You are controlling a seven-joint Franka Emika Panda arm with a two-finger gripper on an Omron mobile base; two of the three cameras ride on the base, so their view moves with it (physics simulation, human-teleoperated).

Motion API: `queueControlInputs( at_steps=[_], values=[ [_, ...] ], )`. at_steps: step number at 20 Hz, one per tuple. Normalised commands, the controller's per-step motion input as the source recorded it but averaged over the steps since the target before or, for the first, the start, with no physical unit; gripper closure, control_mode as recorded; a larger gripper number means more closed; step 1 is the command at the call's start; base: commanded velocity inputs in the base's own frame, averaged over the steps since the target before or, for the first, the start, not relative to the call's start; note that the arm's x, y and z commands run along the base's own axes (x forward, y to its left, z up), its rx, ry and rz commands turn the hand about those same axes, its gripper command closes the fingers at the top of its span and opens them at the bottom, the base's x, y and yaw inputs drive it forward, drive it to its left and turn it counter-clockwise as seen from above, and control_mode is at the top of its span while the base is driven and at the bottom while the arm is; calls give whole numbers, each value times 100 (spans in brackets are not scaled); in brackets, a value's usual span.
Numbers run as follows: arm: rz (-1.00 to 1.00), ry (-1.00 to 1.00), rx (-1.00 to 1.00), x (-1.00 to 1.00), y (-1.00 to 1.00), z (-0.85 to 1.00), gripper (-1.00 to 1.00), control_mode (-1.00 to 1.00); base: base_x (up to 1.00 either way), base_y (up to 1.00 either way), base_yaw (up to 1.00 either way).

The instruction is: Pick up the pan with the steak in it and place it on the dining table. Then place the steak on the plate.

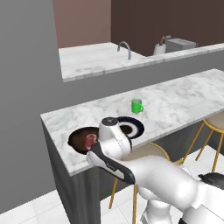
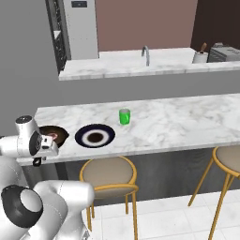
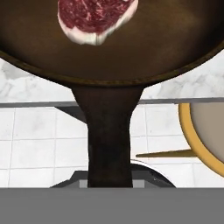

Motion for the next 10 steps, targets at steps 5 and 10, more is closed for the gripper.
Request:
queueControlInputs(
  at_steps=[5,10],
  values=[
    [0,5,0,20,3,0,100,-100,0,0,0],
    [0,2,0,0,0,-3,100,-100,0,0,0]
  ],
)
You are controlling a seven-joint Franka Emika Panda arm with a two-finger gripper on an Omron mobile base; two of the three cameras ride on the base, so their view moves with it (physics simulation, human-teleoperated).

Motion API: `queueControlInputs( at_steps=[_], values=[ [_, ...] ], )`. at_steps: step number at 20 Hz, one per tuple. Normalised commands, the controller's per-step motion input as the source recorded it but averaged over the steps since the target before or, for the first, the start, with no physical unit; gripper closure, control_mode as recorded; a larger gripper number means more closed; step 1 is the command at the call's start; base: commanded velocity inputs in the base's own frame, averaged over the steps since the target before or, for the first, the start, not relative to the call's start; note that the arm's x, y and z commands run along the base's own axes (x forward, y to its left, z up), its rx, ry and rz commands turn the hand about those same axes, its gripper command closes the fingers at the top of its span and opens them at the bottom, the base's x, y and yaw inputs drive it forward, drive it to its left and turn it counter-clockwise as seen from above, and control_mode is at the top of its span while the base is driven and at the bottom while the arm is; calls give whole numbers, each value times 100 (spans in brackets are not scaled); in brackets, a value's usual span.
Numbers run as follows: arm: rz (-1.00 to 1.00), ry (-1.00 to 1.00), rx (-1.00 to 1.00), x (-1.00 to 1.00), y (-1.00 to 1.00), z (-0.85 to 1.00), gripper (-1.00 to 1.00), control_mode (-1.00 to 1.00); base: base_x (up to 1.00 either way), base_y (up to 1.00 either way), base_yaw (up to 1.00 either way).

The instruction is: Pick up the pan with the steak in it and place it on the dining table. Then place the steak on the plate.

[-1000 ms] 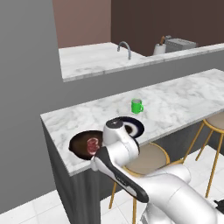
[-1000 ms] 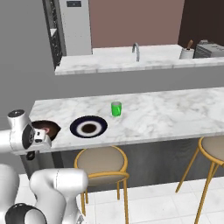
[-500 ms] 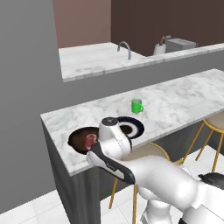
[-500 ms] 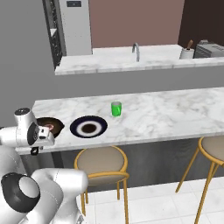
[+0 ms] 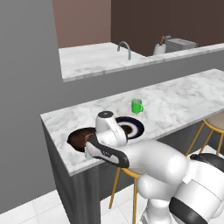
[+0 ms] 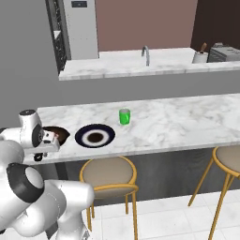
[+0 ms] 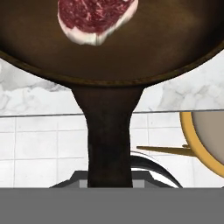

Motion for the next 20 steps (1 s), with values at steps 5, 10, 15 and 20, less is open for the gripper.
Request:
queueControlInputs(
  at_steps=[5,10,15,20],
  values=[
    [0,0,0,-2,0,-14,100,-100,0,0,0],
    [0,0,-2,0,1,-19,100,-100,0,0,0],
    [0,0,-5,0,3,-36,100,-100,0,0,0],
    [0,-1,-2,11,4,-30,100,-100,0,0,0]
  ],
)
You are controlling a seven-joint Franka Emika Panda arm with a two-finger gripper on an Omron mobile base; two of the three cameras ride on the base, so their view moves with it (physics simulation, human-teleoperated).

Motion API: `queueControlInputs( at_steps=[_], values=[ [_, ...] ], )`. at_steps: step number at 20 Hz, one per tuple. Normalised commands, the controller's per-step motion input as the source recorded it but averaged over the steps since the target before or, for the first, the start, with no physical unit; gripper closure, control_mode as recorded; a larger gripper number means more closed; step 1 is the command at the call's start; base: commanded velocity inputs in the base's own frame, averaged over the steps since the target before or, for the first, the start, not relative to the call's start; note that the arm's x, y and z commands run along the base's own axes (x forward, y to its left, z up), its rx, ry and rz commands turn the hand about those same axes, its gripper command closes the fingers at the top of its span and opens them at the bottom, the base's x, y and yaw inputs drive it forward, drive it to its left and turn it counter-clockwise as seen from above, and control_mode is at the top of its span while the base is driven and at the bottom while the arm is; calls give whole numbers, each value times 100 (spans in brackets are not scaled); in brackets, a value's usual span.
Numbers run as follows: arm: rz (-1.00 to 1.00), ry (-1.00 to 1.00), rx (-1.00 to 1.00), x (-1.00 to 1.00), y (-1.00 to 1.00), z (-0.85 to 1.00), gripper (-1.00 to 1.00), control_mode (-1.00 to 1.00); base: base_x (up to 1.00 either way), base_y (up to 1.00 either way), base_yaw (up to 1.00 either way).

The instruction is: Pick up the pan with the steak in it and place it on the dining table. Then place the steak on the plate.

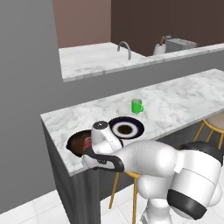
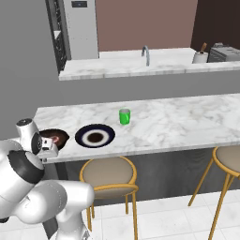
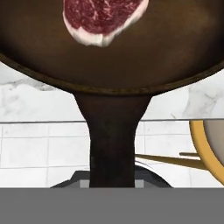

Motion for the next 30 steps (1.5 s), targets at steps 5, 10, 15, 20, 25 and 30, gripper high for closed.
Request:
queueControlInputs(
  at_steps=[5,10,15,20,25,30],
  values=[
    [0,0,0,7,0,-13,-100,-100,0,0,0],
    [0,0,0,0,0,-1,-100,-100,0,0,0],
    [0,0,3,0,-3,5,-100,-100,0,0,0],
    [-4,-2,5,0,-3,25,-100,-100,0,0,0],
    [-9,-5,6,0,-7,42,-100,-100,0,0,0],
    [-6,-13,6,-28,-14,41,-100,-100,0,0,0]
  ],
)
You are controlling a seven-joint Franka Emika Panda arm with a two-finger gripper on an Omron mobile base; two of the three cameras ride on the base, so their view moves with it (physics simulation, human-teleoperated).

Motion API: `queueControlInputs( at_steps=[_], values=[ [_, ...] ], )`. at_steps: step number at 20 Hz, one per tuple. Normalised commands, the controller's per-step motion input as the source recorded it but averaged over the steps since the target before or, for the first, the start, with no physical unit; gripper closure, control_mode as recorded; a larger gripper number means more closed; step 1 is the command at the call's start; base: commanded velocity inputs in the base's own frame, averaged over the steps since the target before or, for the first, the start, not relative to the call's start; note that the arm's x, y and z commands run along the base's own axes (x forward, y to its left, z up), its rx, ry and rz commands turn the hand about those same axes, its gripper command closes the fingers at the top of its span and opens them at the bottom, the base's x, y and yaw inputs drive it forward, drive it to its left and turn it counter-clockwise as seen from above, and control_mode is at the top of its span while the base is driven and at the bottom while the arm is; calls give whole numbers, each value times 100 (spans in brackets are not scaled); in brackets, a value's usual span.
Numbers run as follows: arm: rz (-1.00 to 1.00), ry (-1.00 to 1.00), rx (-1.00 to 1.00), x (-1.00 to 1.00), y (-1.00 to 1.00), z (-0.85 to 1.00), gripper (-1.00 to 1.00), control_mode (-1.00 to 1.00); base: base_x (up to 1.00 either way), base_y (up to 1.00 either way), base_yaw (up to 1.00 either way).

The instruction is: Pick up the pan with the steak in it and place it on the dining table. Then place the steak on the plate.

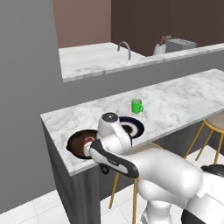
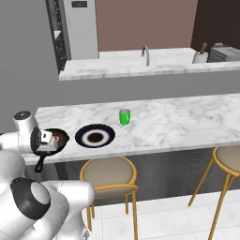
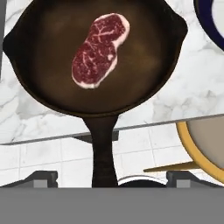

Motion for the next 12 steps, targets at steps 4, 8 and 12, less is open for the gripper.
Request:
queueControlInputs(
  at_steps=[4,8,12],
  values=[
    [-6,-12,5,-30,-13,41,-100,-100,0,0,0],
    [-8,-11,3,-2,-1,47,-100,-100,0,0,0],
    [-11,-6,0,26,11,27,-100,-100,0,0,0]
  ],
)
